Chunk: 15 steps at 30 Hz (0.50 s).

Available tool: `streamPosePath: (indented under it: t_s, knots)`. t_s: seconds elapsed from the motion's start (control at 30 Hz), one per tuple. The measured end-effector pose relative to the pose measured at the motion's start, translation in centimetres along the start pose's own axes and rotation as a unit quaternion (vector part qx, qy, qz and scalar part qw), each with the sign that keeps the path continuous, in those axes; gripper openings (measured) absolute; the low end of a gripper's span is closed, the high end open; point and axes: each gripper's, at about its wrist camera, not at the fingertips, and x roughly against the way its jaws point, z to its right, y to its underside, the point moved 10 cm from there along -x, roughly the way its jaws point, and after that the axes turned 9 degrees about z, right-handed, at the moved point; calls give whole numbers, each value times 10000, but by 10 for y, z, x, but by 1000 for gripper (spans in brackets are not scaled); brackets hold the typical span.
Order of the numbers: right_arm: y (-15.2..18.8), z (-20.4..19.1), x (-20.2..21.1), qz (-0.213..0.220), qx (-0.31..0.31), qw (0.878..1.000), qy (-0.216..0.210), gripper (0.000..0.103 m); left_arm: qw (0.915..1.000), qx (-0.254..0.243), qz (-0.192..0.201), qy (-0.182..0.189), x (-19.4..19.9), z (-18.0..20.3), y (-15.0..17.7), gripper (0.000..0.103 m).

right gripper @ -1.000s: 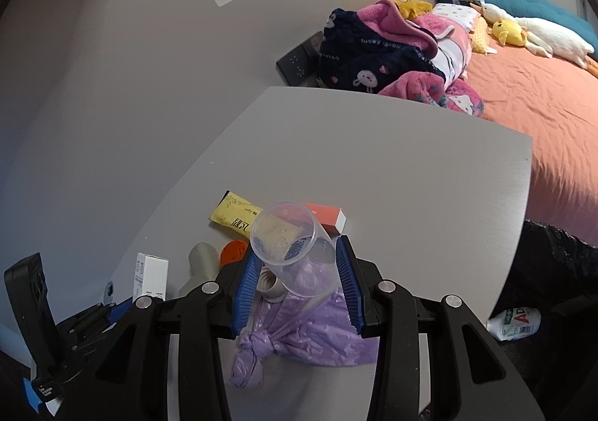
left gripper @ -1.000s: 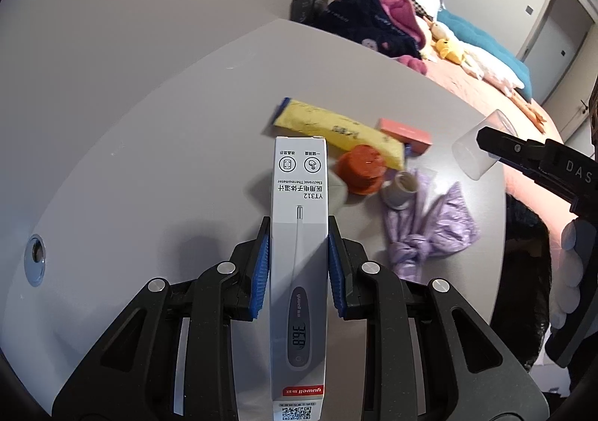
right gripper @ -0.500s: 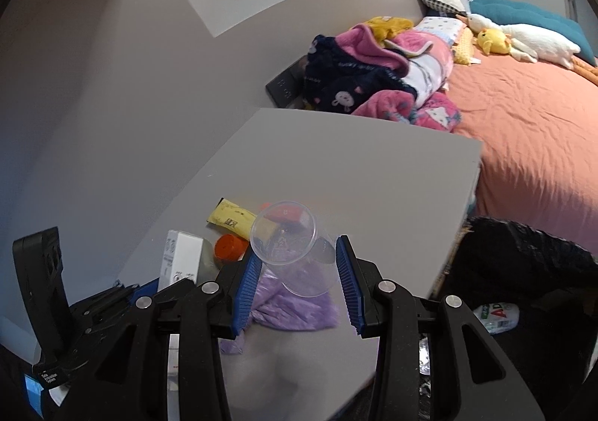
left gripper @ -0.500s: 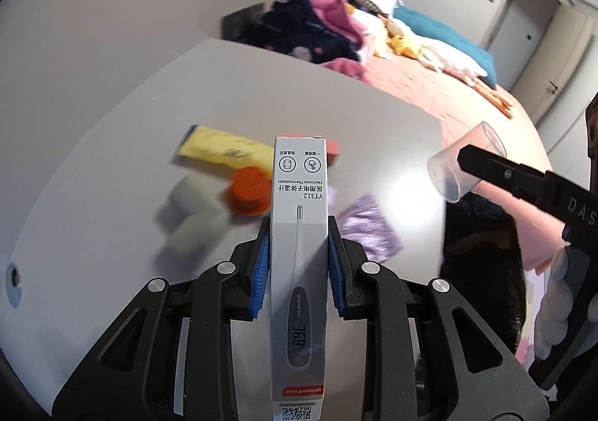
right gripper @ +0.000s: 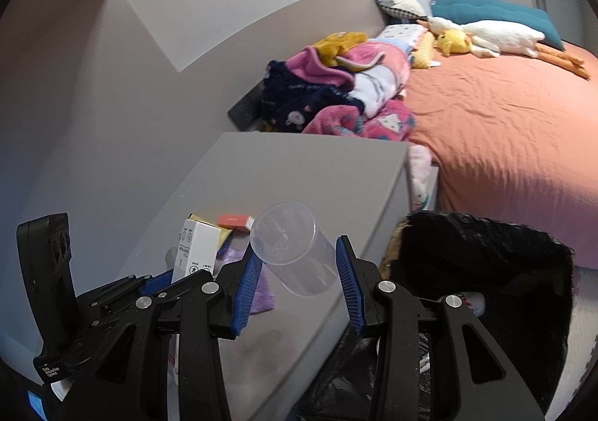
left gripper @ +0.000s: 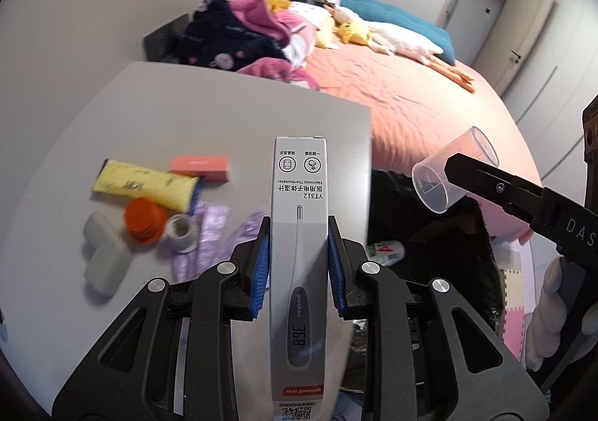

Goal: Collect trash
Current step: 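Carry the thermometer box and measuring cup over the black bin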

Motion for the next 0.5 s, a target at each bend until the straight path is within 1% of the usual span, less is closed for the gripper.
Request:
streamPosePath:
  t_s: [0.5]
  knots:
    - [-13, 65, 49, 380, -397, 9976, 410, 43, 9972, -448, -67, 596, -20, 81, -12, 27]
